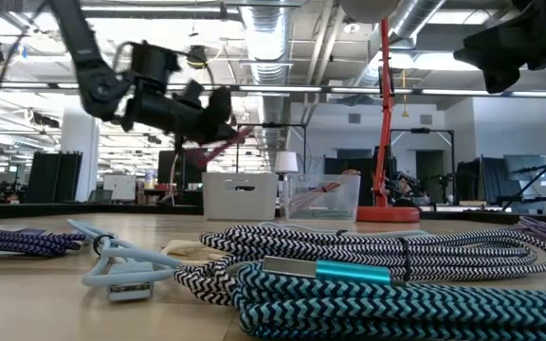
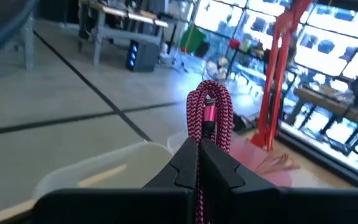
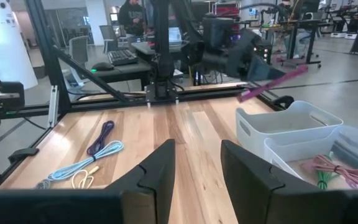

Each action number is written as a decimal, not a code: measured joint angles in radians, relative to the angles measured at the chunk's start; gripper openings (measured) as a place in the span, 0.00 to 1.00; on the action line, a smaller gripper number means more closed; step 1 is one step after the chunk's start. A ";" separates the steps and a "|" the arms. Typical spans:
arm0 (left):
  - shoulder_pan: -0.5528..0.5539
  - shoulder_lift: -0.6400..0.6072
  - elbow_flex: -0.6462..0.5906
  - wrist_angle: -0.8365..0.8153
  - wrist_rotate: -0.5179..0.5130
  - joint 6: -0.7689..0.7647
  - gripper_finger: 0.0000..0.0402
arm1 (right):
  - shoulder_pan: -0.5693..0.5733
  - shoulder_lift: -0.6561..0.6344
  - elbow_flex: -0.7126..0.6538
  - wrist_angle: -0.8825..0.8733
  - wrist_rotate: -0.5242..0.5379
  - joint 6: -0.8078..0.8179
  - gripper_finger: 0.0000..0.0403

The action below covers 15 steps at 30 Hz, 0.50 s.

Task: Pick & Place USB Port
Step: Put the black and pink charger cable into the gray bin

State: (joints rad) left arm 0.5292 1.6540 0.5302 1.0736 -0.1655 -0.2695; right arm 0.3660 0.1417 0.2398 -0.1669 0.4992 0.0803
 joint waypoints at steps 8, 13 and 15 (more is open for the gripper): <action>0.027 0.162 0.123 0.000 0.020 -0.023 0.02 | 0.000 0.000 0.000 0.000 0.000 0.000 0.30; 0.057 0.236 0.136 -0.003 0.031 -0.105 0.02 | 0.000 0.000 0.000 0.000 0.000 0.000 0.30; 0.058 0.255 0.136 -0.003 0.038 -0.112 0.02 | 0.000 0.000 0.000 0.000 0.000 0.000 0.30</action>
State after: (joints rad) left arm 0.5876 1.9092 0.6659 1.0710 -0.1270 -0.3815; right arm 0.3660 0.1421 0.2398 -0.1669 0.4992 0.0803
